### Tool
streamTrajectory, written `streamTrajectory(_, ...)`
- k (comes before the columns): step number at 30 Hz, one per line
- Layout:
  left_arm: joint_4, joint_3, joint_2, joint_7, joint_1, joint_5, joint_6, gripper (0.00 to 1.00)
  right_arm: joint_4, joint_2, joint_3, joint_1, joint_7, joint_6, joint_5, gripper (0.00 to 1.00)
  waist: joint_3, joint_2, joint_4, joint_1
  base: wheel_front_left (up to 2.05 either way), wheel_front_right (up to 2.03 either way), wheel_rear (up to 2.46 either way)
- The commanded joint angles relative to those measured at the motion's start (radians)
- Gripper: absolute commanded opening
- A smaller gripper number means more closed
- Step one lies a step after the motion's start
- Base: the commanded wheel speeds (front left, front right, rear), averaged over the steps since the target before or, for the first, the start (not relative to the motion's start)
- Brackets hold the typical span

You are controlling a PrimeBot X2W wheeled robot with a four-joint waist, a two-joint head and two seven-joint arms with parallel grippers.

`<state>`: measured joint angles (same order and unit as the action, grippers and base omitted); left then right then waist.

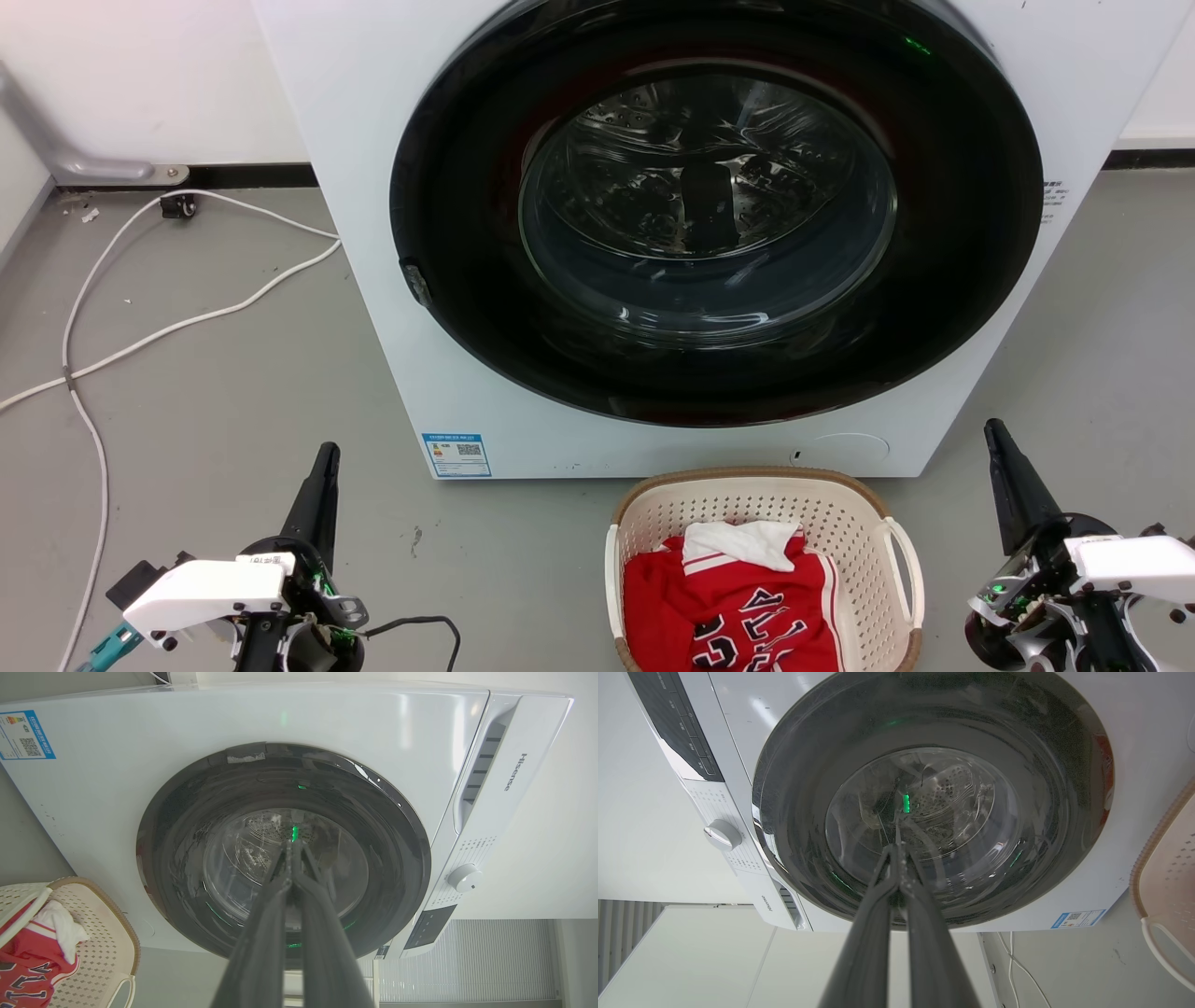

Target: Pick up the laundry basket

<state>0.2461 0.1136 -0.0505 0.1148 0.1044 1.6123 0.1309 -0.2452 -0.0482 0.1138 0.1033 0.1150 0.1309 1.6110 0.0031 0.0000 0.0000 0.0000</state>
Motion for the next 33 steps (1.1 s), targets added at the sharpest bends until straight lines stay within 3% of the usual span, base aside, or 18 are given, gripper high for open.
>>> streamTrajectory(1,0.000,0.002,0.001,0.002,0.009,0.001,0.003,0.00,0.000,-0.004,0.000,0.011,0.002,0.000,0.004,0.00,0.000,0.0000,0.000,0.0000,0.00,0.00,0.00)
streamTrajectory(25,0.000,0.002,0.001,0.002,0.009,0.001,0.003,0.00,0.000,-0.004,0.000,0.011,0.002,0.000,0.004,0.00,0.000,0.0000,0.000,0.0000,0.00,0.00,0.00)
streamTrajectory(26,0.000,0.000,0.000,0.000,0.000,0.000,0.000,1.00,0.000,0.000,0.000,0.000,0.000,0.000,0.000,1.00,0.000,0.0000,0.000,0.0000,0.00,0.00,0.00)
streamTrajectory(33,0.013,-0.010,0.003,-0.021,-0.027,-0.009,0.000,1.00,-0.019,0.003,-0.008,-0.030,-0.020,0.000,-0.018,1.00,0.000,0.0000,0.000,0.0000,0.00,0.00,0.00)
